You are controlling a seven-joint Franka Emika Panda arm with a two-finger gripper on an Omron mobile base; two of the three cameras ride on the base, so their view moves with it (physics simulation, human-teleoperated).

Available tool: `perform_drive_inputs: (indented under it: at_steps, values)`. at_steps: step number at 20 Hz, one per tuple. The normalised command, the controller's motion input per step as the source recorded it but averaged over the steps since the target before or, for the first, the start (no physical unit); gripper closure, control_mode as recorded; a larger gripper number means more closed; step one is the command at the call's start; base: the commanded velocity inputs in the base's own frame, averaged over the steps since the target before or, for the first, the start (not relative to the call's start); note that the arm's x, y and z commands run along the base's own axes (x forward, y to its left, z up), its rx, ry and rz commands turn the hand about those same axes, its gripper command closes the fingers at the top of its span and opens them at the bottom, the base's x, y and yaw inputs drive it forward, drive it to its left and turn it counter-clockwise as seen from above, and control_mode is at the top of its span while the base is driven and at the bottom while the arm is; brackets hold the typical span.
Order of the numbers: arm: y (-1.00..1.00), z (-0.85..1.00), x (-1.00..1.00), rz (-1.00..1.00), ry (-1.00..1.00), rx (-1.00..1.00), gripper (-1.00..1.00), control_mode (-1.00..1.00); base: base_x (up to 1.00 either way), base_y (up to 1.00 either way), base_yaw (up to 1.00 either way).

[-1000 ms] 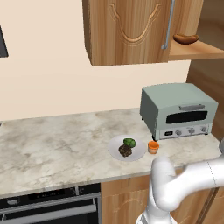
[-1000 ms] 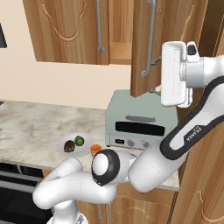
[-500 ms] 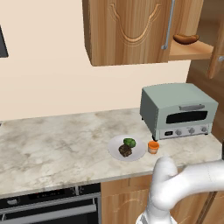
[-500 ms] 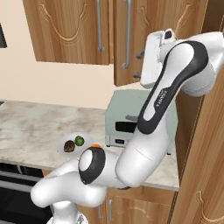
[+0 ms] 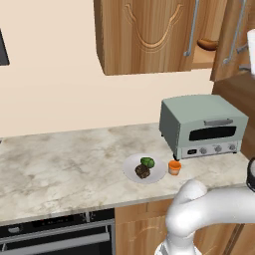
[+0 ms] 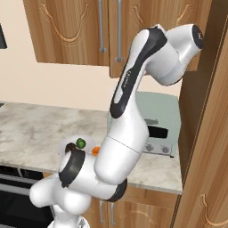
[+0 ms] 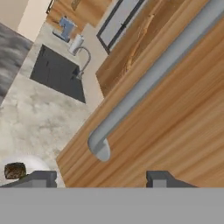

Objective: Pick the avocado and bread from the counter and place them on the plate. Then pick the jam from the cabinet and place it next to the plate. Lastly close the cabinet door.

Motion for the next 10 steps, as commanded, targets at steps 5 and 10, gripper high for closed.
perform_drive_inputs:
  at_steps: [5, 10]
  values:
    - [0.15, 0.00, 0.95, -0.24, 0.03, 0.00, -1.00, -1.00, 0.00, 0.00, 0.00]
    - [0.02, 0.00, 0.80, -0.23, 0.02, 0.00, -1.00, -1.00, 0.00, 0.00, 0.00]
